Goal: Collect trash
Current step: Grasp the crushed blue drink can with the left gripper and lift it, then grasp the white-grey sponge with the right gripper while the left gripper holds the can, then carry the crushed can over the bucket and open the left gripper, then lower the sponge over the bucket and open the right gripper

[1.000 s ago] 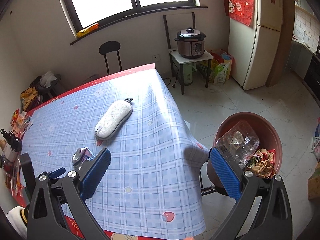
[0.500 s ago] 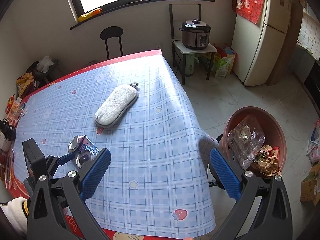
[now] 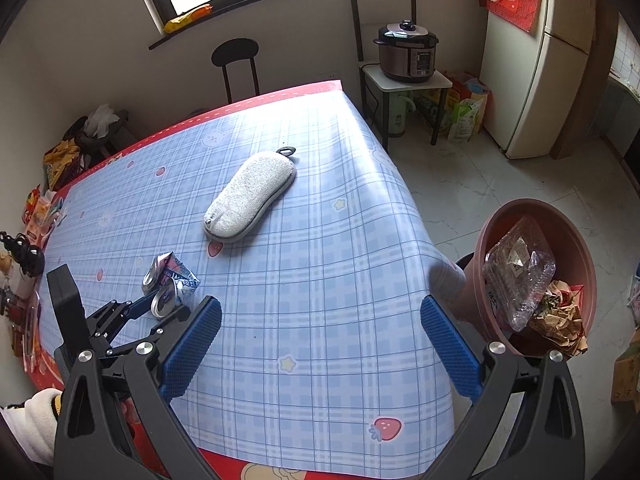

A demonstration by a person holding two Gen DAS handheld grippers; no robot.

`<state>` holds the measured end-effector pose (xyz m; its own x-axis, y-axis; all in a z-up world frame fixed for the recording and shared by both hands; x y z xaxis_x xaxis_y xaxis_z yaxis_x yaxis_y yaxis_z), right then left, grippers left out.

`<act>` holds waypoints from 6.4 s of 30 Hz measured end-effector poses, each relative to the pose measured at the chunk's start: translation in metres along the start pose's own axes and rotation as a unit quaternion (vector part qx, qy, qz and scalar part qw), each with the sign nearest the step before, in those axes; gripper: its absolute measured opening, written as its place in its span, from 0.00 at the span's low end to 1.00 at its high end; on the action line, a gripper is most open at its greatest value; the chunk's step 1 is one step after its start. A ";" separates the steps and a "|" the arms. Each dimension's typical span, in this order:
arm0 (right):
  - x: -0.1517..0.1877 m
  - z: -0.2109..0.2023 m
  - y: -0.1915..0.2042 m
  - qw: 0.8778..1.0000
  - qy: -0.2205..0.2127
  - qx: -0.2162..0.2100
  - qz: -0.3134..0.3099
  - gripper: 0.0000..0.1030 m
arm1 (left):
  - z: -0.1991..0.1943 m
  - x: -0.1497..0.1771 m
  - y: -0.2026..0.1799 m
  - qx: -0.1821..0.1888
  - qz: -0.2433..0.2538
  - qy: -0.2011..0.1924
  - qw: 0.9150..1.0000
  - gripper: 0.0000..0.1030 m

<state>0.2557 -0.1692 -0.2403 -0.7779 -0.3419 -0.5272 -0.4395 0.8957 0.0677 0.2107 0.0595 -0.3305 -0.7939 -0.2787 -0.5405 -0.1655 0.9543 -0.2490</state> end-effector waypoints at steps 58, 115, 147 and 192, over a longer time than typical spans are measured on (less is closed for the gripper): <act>-0.076 0.161 0.094 0.995 0.028 -0.085 0.046 0.22 | -0.115 -0.008 0.171 -0.023 -0.206 -0.078 0.975 0.53; -0.072 0.074 0.134 0.994 -0.056 -0.004 -0.096 0.79 | -0.133 -0.037 0.125 0.003 -0.160 -0.082 0.984 0.54; 0.103 -0.186 -0.219 0.954 -0.220 0.158 0.131 0.79 | -0.133 -0.086 -0.263 0.190 0.089 -0.053 0.976 0.54; 0.081 -0.120 -0.286 0.967 -0.192 0.102 0.131 0.83 | -0.078 -0.117 -0.319 0.127 0.069 -0.059 0.988 0.94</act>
<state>0.2650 -0.4876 -0.2003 -0.6096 0.0000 -0.7927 -0.1220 0.9881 0.0938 0.3106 -0.2038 -0.1259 -0.7229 -0.1724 -0.6691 0.1032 0.9305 -0.3514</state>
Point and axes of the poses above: each gripper's, at about its wrist camera, not at the fingertips, and z roughly the way its jaws point, y to its left, x to its underside, the point moved 3 cm from there along z, roughly the way its jaws point, and after that the axes turned 13 degrees about -z, right-handed, at the moved point
